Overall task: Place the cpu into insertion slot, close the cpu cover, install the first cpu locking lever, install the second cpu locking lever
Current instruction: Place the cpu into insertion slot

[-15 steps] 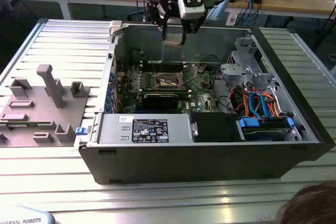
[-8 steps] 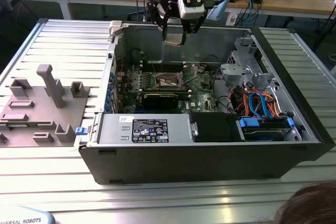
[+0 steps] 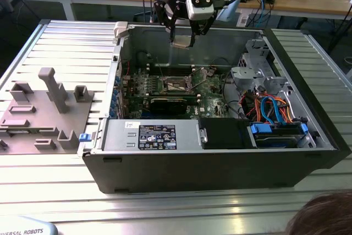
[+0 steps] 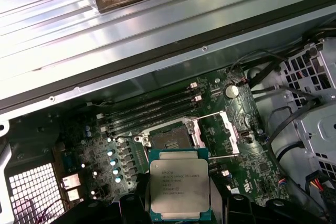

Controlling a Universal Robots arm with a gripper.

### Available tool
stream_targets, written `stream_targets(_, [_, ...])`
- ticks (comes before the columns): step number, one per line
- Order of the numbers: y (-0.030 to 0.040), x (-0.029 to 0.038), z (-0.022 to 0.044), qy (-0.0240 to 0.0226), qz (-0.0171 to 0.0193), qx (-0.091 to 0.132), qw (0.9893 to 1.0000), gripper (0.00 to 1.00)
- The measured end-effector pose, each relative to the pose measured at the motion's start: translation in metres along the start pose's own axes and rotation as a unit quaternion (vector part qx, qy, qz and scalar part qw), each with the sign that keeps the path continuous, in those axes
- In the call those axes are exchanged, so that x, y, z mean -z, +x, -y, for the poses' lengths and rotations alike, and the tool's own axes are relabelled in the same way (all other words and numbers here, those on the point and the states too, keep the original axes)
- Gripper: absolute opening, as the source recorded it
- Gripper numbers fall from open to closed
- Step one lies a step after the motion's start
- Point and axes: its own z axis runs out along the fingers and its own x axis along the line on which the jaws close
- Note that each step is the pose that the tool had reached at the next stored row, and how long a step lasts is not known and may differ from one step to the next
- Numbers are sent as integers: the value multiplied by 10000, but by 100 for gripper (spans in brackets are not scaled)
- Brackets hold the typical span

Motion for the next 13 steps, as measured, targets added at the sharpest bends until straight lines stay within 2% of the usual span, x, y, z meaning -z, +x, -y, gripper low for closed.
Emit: stream_targets(13, [0,0,0,-1,5,-52,10000,54])
